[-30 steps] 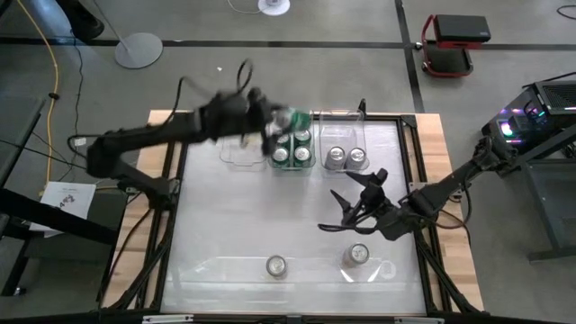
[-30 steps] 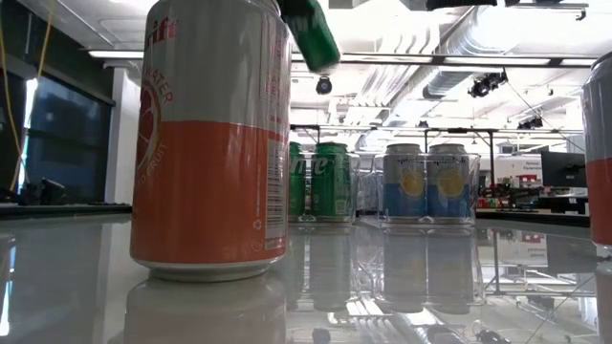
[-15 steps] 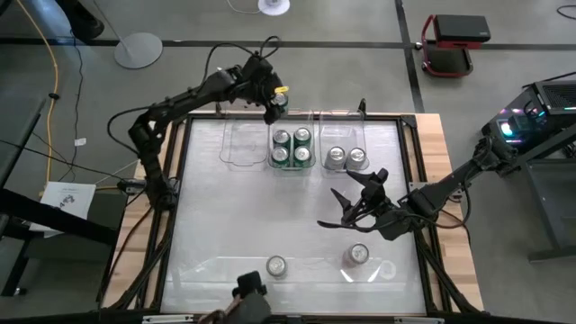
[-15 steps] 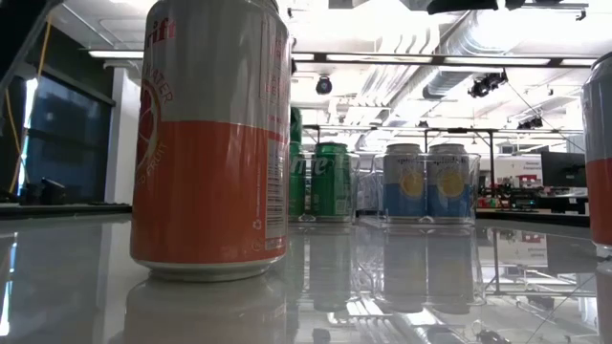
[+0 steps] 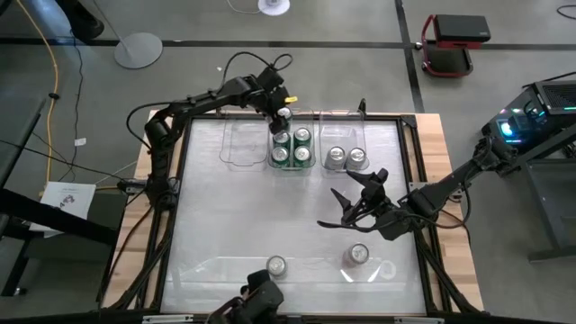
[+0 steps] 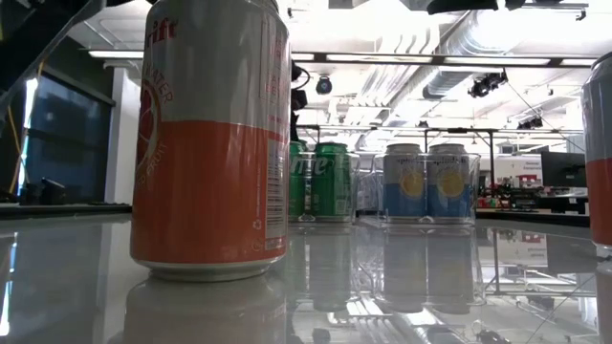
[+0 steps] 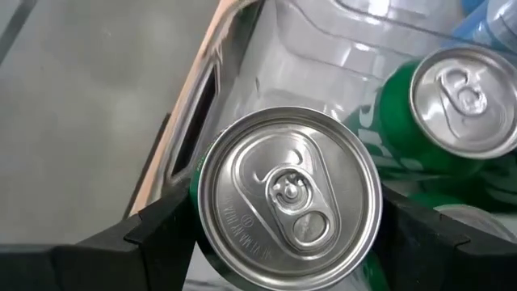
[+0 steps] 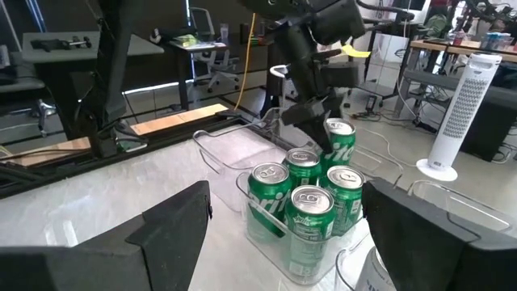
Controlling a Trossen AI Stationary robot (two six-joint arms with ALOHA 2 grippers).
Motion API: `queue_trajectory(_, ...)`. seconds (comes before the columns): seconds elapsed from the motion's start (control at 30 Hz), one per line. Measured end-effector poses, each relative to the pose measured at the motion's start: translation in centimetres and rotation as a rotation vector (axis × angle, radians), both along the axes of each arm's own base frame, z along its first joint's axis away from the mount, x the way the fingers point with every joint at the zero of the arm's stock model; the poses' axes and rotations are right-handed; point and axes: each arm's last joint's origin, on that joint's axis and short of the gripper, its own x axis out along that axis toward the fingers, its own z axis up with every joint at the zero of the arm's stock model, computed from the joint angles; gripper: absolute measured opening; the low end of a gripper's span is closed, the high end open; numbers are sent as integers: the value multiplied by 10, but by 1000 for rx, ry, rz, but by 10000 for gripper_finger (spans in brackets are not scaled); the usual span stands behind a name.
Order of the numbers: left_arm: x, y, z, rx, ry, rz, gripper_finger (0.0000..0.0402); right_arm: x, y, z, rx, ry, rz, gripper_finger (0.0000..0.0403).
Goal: Sort soda cans
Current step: Put the green soda can into the middle transparent bin
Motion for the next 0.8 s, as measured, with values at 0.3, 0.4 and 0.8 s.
queue_trajectory(0.3,2,3,-17,-57,42,32,313,0,0,0,0,5,4,312)
queue_trajectory(0.4,1,4,-20,-70,61,35,321,0,0,0,0,5,4,312)
queue_trajectory(0.8,0,7,-22,-93,45,87,326,0,0,-1,-2,7,4,312)
